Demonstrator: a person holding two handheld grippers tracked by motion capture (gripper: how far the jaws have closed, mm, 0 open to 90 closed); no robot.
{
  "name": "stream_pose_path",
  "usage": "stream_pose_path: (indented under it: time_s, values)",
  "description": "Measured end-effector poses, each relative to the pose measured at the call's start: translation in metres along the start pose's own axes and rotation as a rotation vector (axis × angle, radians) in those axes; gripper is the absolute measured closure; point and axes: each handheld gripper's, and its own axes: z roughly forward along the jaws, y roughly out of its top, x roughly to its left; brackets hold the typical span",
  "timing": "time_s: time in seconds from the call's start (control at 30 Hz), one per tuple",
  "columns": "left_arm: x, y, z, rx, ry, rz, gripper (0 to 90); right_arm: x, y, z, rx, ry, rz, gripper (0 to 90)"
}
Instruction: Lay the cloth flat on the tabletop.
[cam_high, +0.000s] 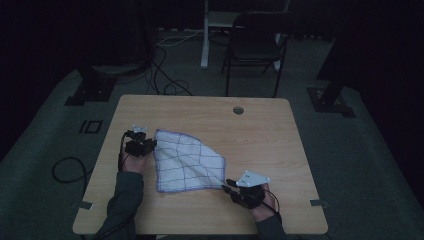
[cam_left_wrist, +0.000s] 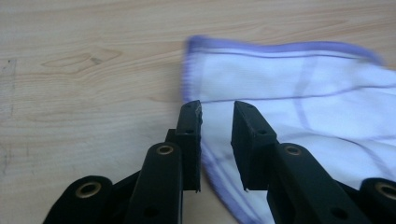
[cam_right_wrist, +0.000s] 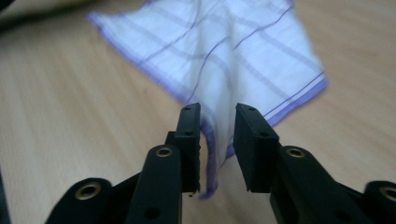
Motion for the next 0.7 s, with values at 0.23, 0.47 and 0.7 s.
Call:
stream_pose_path:
  time_s: [0.23,0.47,0.7]
  values:
    - [-0.043,-0.031,-0.019,-0.006,-0.101,0.12,72.3,-0.025,0.021,0.015,-0.051,-0.073,0.036,68.3]
    - [-0.058,-0.054,-0.014,0.037,-0.132,0.166,72.3,-0.049,0.033,0.052,-0.023,-0.125,0.074,65.8]
    - [-0.059,-0.065,-0.012,0.069,-0.129,0.184,72.2,-0.072,0.034,0.086,0.031,-0.132,0.137,61.7]
